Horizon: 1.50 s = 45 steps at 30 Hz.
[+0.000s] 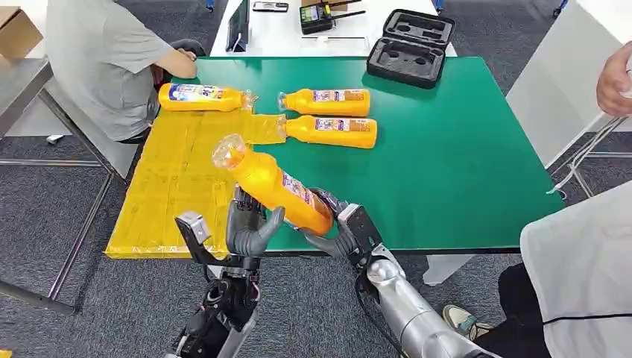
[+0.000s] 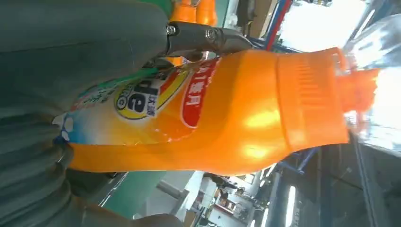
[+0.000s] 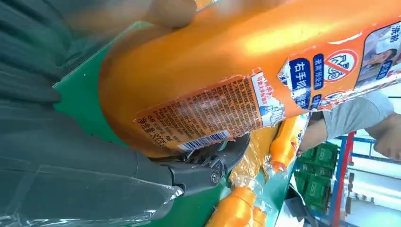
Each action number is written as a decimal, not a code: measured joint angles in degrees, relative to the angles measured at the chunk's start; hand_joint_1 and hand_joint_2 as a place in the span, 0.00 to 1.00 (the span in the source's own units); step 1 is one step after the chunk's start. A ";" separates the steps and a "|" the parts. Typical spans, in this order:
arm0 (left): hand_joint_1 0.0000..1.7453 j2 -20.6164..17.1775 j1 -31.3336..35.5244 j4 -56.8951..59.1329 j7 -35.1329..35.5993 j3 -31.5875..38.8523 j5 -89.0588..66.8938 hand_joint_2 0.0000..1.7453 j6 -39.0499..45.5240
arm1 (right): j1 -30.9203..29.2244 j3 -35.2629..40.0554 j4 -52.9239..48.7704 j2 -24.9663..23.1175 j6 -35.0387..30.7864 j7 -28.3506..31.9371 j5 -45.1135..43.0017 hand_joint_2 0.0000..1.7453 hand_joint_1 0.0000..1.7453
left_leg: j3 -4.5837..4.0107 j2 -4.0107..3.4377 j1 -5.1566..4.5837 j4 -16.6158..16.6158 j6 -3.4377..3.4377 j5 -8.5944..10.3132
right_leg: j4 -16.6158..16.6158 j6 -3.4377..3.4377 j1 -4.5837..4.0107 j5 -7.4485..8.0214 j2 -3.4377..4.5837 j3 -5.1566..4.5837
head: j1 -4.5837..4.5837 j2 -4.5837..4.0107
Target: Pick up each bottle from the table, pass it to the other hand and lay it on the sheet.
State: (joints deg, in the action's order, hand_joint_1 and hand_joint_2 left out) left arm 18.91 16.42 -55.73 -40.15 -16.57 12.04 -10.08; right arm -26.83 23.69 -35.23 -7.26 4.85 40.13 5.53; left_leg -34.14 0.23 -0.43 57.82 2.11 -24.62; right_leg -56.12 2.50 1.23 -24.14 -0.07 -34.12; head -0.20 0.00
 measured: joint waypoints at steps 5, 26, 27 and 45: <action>0.00 0.00 0.12 1.07 0.00 -0.09 0.50 1.00 -0.09 | 0.00 0.52 0.00 -0.09 0.46 0.00 -0.02 1.00 1.00 | 0.00 0.00 0.00 0.00 0.00 0.00 | 0.00 0.00 0.00 0.00 0.00 -0.01 | 0.00 0.00; 0.36 0.15 1.14 6.67 -0.02 0.74 2.14 1.00 -2.78 | -0.01 2.27 1.22 -1.49 1.73 0.00 -0.18 1.00 0.98 | 0.00 -0.01 0.00 0.00 0.00 0.00 | 0.00 0.00 0.00 0.00 0.01 -0.02 | 0.00 0.00; 0.44 0.15 1.15 6.80 -0.02 0.79 1.86 1.00 -2.82 | -0.01 2.27 1.35 -1.51 1.73 0.00 -0.20 1.00 0.99 | 0.00 -0.01 0.00 0.00 0.00 0.00 | 0.00 0.00 0.00 0.00 0.00 -0.02 | 0.02 0.00; 1.00 0.22 1.18 6.91 -0.02 2.64 0.00 1.00 -2.75 | -0.04 2.34 2.75 -2.30 1.77 0.04 0.00 1.00 0.96 | 0.00 0.00 0.00 0.00 0.00 0.00 | 0.00 0.00 0.00 0.00 0.00 -0.01 | 0.02 0.00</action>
State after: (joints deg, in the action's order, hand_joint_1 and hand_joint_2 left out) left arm 19.12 17.60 -48.83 -40.17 -13.92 12.04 -12.83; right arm -26.88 26.03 -32.48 -9.55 6.62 40.17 5.53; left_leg -34.14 0.22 -0.43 57.82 2.11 -24.62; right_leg -56.13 2.50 1.22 -24.14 -0.07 -34.13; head -0.17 0.00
